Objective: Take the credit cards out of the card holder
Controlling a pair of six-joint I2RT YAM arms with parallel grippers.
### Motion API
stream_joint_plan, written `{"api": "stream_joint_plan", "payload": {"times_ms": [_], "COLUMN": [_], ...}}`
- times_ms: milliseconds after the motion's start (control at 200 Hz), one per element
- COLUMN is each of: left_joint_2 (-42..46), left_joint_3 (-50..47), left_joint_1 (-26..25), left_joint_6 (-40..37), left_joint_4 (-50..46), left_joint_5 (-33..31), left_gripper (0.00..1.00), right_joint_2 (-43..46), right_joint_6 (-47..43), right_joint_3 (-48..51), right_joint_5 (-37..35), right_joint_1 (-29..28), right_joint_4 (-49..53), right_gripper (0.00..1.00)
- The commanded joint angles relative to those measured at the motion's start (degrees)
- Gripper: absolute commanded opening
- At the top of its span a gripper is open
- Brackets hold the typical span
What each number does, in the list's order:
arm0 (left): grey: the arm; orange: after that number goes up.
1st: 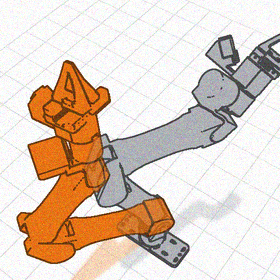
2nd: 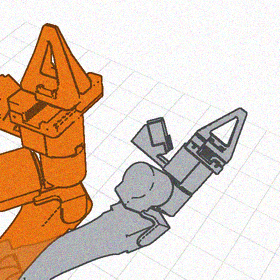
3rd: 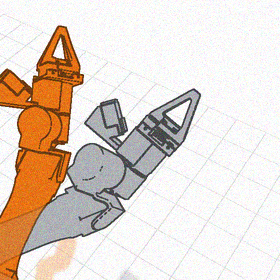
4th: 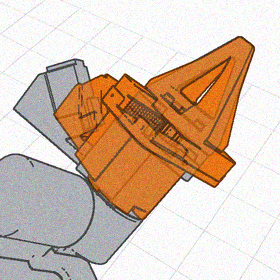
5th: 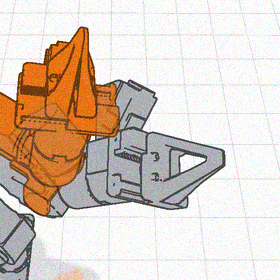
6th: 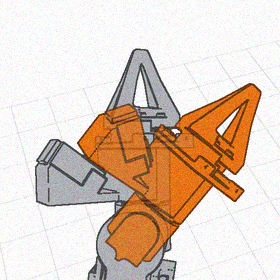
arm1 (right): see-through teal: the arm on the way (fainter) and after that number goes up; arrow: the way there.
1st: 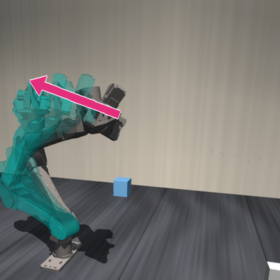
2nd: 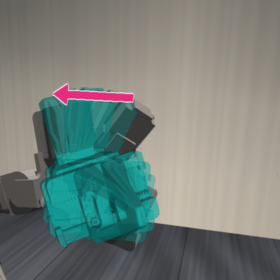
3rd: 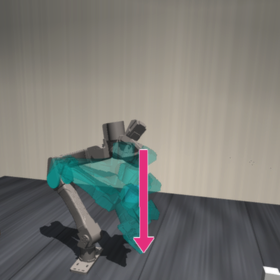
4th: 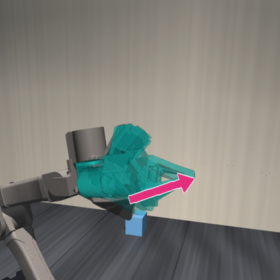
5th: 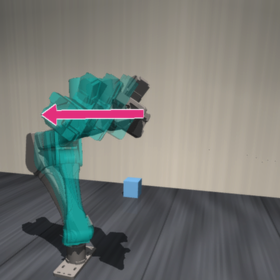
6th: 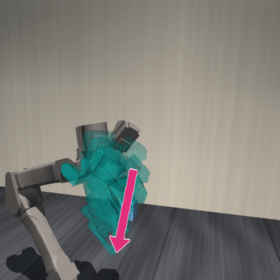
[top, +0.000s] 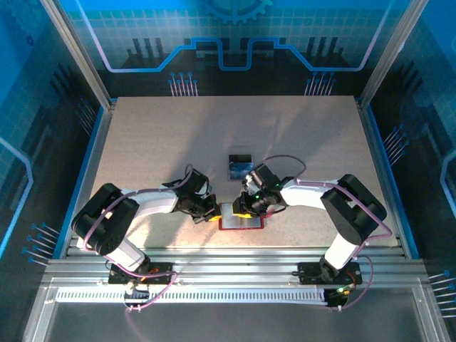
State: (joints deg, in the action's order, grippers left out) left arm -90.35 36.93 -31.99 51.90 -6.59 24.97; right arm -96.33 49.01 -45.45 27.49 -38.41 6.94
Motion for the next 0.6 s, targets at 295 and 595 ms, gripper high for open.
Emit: {"api": "stream_joint_plan", "payload": {"times_ms": [295,595], "left_joint_2": [-0.6,3.3], "left_joint_3": [1.3,2.9], "left_joint_1": [0.5,0.6], "left_joint_6": [-1.6,-1.0], "left_joint_4": [-6.2,-7.8], "left_joint_5": [-3.2,-4.2], "left_gripper": [0.03,0.06], "right_joint_2": [-0.1,0.2], "right_joint_6": [-0.6,-0.8], "right_joint_3": [3.9,5.1], "right_joint_5": [3.1,2.6], "right_joint_1": [2.6,3.3], "right_joint_4": [-2.6,-3.2], "right_gripper": [0.31,0.31]}}
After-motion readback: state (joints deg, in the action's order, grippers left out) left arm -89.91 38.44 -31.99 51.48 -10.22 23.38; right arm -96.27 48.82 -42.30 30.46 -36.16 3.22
